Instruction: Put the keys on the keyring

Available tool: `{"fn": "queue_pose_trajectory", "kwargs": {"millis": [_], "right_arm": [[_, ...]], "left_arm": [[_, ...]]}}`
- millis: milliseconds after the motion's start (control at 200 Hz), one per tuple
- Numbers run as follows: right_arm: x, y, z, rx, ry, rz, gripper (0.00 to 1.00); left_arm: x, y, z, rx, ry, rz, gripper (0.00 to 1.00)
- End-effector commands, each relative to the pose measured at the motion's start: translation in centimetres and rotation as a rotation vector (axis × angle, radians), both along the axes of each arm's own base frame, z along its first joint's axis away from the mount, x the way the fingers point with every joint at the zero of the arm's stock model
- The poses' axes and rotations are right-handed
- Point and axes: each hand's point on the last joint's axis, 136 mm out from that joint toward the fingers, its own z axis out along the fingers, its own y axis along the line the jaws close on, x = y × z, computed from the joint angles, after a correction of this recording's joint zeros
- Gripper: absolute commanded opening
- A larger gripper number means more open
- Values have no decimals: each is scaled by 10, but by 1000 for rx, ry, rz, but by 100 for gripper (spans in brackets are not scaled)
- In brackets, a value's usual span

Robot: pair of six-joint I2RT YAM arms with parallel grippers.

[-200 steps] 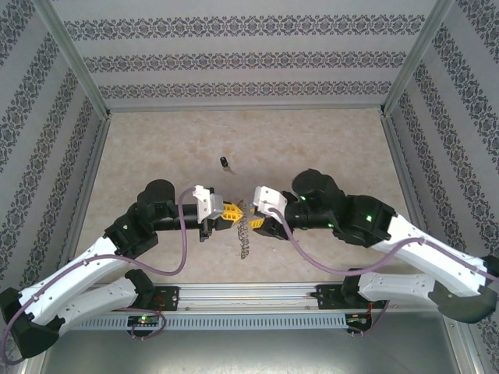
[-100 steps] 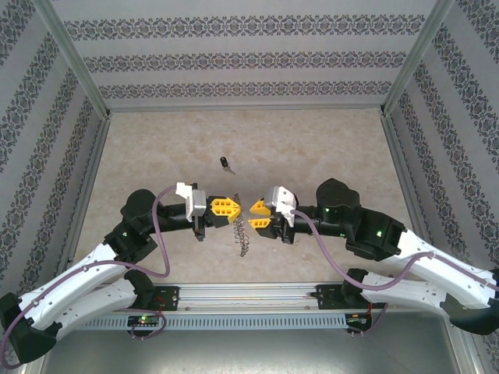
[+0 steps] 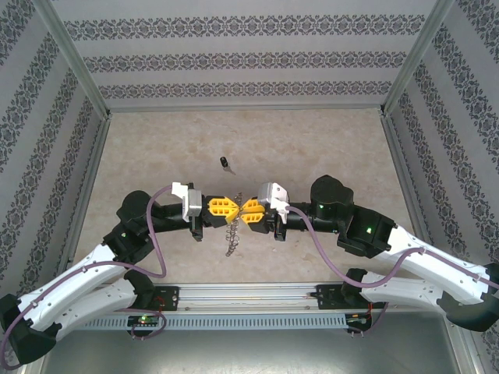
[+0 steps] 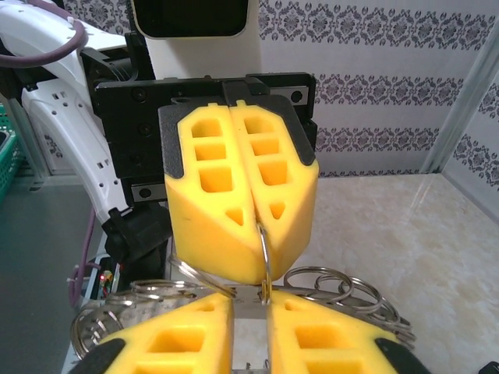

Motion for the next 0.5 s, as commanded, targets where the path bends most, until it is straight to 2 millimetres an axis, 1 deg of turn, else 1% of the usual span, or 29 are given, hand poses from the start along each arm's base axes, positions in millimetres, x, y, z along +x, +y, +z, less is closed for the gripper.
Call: {"fn": "queue_pose_trajectory", "kwargs": {"millis": [0,200,300,365,495], "right_arm": [[-1,3,14,60,-21,18,15],[-1,3,15,68,-23,21,13],[0,3,15,64,-22,12,20],[1,1,9,48,-15,1,24],[1,-9,4,37,-16,-25,26]], "left_arm": [[-11,4,15,-51,-55,-38,0],[-12,4,14,-44,-56,-36,0],[-12,5,15,-46,-60,-32,0],[-12,6,17,-46,-64,-29,0],[-12,6,16,-35,-67,-27,0]]}}
